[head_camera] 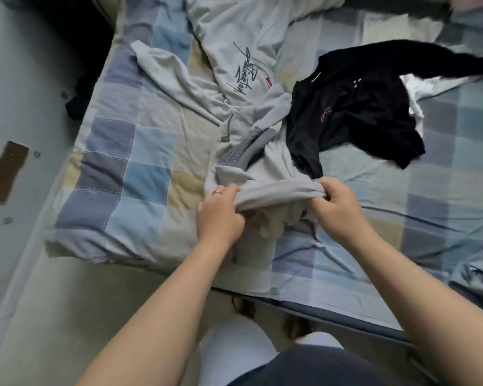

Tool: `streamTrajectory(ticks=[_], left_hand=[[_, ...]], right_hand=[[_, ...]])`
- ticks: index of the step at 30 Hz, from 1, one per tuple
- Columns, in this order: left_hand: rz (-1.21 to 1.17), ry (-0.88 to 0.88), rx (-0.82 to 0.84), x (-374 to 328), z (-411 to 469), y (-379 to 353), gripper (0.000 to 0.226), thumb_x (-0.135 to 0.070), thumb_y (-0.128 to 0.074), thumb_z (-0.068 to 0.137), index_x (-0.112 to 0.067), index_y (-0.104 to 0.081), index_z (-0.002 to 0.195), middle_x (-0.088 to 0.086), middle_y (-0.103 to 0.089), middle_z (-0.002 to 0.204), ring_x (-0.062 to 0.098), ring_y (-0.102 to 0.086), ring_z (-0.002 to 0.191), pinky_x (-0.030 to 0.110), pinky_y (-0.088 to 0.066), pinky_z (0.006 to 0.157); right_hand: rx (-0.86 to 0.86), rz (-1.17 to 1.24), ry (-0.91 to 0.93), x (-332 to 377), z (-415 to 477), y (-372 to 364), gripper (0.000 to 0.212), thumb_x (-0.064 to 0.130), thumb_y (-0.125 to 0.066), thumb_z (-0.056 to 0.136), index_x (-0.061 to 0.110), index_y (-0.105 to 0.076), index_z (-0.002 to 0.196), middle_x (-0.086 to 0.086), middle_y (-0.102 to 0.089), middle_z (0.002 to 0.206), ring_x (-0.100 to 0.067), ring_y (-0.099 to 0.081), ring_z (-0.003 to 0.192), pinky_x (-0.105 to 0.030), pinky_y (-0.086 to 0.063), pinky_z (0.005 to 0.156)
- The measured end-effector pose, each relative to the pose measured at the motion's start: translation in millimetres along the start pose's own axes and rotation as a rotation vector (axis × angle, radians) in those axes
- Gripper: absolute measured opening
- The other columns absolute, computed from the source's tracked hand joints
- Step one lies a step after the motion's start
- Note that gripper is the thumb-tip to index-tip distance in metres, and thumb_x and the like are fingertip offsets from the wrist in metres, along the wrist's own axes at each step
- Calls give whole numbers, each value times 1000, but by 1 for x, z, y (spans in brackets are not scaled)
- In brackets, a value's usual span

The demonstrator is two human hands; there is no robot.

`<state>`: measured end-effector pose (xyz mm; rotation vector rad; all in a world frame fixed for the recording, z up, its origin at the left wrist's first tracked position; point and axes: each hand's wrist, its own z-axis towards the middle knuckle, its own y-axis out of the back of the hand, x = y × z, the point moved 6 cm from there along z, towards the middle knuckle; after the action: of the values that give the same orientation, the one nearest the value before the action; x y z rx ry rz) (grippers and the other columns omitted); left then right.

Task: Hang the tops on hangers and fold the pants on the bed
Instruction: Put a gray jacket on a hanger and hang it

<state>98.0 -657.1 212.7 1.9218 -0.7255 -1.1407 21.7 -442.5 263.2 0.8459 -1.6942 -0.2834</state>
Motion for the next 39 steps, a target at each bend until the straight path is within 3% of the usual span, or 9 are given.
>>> streamTrajectory(ticks=[5,10,14,17,21,26,31,35,39], left_hand=[[-307,157,-190,-53,-33,33,28,-9,-49,92,-22,-64,111,11,-69,105,37,-61,99,47,-51,84],[-598,135,-426,-149,-68,58,21,-34,-60,99,-13,-57,95,-1,-60,83,6,-59,79,38,-48,80],[-810,-269,-219,-255,-115,58,41,-42,-50,102,-5,-51,83,11,-55,67,25,-55,62,49,-48,65],[-752,-558,-79,-314,-162,43,40,-60,-57,93,-21,-56,90,-9,-57,73,10,-57,67,31,-47,61],[-614,-508,26,-349,-188,-6,57,-58,-78,74,-34,-52,117,-20,-60,110,5,-58,109,20,-47,88],[-1015,-359,100,-385,-183,-17,19,-25,-63,88,-40,-72,96,-31,-72,98,-8,-66,95,7,-48,78],[-1426,-33,164,-402,-176,-13,18,-29,-70,85,-29,-77,102,8,-76,110,30,-71,107,50,-59,88],[-1493,2,121,-425,-174,3,33,-25,-66,95,-8,-63,124,15,-74,106,28,-75,91,37,-60,67],[-1218,-143,130,-443,-179,5,21,-23,-64,97,-9,-71,112,9,-76,106,25,-73,101,39,-59,83]], right_hand=[[-156,229,-88,3,-49,114,42,19,-52,90,24,-41,51,15,-36,50,-6,-32,53,-29,-28,56],[-133,544,-209,13,-86,201,31,28,-54,91,10,-69,71,-5,-70,67,-21,-68,61,-38,-55,51],[-57,714,-239,23,-108,243,26,20,-48,97,2,-68,95,-16,-73,79,-30,-73,65,-37,-57,54],[-2,814,-210,25,-125,267,27,20,-45,100,0,-64,95,-19,-71,79,-30,-72,66,-35,-58,56],[47,994,-181,27,-146,302,29,22,-47,103,4,-62,87,-13,-71,67,-21,-71,59,-27,-57,53],[57,1084,-73,11,-166,351,30,24,-45,104,3,-64,115,-16,-74,111,-27,-73,103,-38,-61,84],[-94,717,21,-55,-189,382,33,31,-61,97,23,-56,128,-2,-69,125,-21,-65,118,-39,-53,93],[72,493,49,-98,-218,321,76,32,-82,77,29,-40,141,11,-56,134,6,-57,117,-16,-50,90],[-159,452,66,-115,-219,304,36,22,-77,78,31,-60,108,20,-72,85,-5,-66,80,-9,-47,62]])
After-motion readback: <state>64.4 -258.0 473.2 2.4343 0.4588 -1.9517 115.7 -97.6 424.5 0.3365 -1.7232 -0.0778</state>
